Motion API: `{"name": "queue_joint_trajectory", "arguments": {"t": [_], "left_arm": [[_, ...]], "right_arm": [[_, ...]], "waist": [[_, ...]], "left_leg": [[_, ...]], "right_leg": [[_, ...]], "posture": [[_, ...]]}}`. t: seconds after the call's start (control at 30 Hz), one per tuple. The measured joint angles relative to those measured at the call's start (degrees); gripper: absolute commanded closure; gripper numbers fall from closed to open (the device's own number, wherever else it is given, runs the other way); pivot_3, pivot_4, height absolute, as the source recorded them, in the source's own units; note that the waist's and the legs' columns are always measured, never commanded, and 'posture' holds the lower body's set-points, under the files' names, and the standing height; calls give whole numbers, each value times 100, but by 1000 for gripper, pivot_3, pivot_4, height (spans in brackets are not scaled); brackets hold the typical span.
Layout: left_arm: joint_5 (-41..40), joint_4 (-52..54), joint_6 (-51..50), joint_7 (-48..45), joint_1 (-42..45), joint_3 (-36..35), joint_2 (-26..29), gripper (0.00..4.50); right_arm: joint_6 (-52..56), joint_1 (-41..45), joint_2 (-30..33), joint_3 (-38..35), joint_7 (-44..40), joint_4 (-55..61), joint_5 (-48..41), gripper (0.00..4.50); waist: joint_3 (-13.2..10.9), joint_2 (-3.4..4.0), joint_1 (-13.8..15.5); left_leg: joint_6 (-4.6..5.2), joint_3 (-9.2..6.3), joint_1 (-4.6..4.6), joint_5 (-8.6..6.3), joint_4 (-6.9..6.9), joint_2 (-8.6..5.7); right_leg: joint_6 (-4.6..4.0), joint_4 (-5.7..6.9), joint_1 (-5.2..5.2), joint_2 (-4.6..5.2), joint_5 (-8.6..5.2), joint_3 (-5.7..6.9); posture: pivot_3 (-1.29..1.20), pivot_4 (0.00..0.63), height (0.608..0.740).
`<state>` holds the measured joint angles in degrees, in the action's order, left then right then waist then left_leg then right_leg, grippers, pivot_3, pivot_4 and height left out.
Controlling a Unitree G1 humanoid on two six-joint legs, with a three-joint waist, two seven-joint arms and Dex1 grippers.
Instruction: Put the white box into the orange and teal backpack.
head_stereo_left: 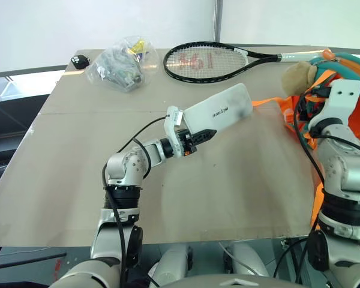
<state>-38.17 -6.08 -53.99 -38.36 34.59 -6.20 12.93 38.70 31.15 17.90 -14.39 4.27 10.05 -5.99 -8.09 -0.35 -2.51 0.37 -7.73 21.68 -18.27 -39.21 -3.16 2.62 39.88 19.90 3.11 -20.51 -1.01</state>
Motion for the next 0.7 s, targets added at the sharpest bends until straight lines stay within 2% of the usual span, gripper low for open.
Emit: {"name": "queue_joint_trajectory", "arguments": {"t": [0.03,0.07,0.1,0.13,0.17,0.33,0.43,0.53,0.7], "left_arm": [[7,2,51,23,-7,0,16,3354],[9,5,65,37,-8,0,19,3354],[9,25,71,70,-18,-2,21,3354],[9,66,89,126,-42,-9,21,3354],[9,84,106,173,-54,-12,19,3354],[87,86,481,595,-90,-256,-116,3354],[270,-192,1018,1051,48,-508,-341,3354],[312,-358,1236,1191,188,-559,-371,3354],[323,-422,1515,1163,215,-740,-51,3354]], "right_arm": [[-403,12,17,127,-27,-252,133,2981],[-511,12,20,162,-34,-322,155,3231],[-635,20,23,192,-74,-405,164,3623],[-861,53,28,243,-185,-570,163,4218],[-1010,86,32,270,-296,-682,148,4475],[-1724,288,209,391,-1279,-1009,-155,4475],[-2163,690,143,508,-2496,-1098,-879,4475],[-2078,846,161,862,-3596,-856,-1511,4475],[-1527,350,786,1509,-4847,-162,-1996,4475]], "waist": [[0,0,-2],[0,0,-2],[0,0,-5],[0,0,-6],[0,0,-7],[-1,1,-28],[-3,3,-99],[-3,3,-123],[-4,2,-87]], "left_leg": [[0,1,3,0,-2,0],[0,1,4,0,-2,0],[0,1,4,0,-3,1],[0,3,4,0,-3,1],[0,5,4,0,-3,1],[0,9,3,0,-5,9],[0,22,5,0,-10,19],[0,17,12,0,-14,23],[1,7,25,0,-21,15]], "right_leg": [[0,3,-1,0,0,1],[0,3,-1,-1,0,1],[0,4,-1,-1,0,1],[0,4,-2,-1,0,-1],[0,4,-2,-1,0,-1],[0,-1,-1,-9,0,1],[0,-2,-5,-16,0,7],[0,-3,-12,-13,0,3],[0,-7,-10,-4,0,13]], "posture": [[0,150,740],[0,150,740],[0,150,740],[0,150,740],[0,150,740],[0,150,740],[0,150,740],[0,150,740],[0,150,740]]}}
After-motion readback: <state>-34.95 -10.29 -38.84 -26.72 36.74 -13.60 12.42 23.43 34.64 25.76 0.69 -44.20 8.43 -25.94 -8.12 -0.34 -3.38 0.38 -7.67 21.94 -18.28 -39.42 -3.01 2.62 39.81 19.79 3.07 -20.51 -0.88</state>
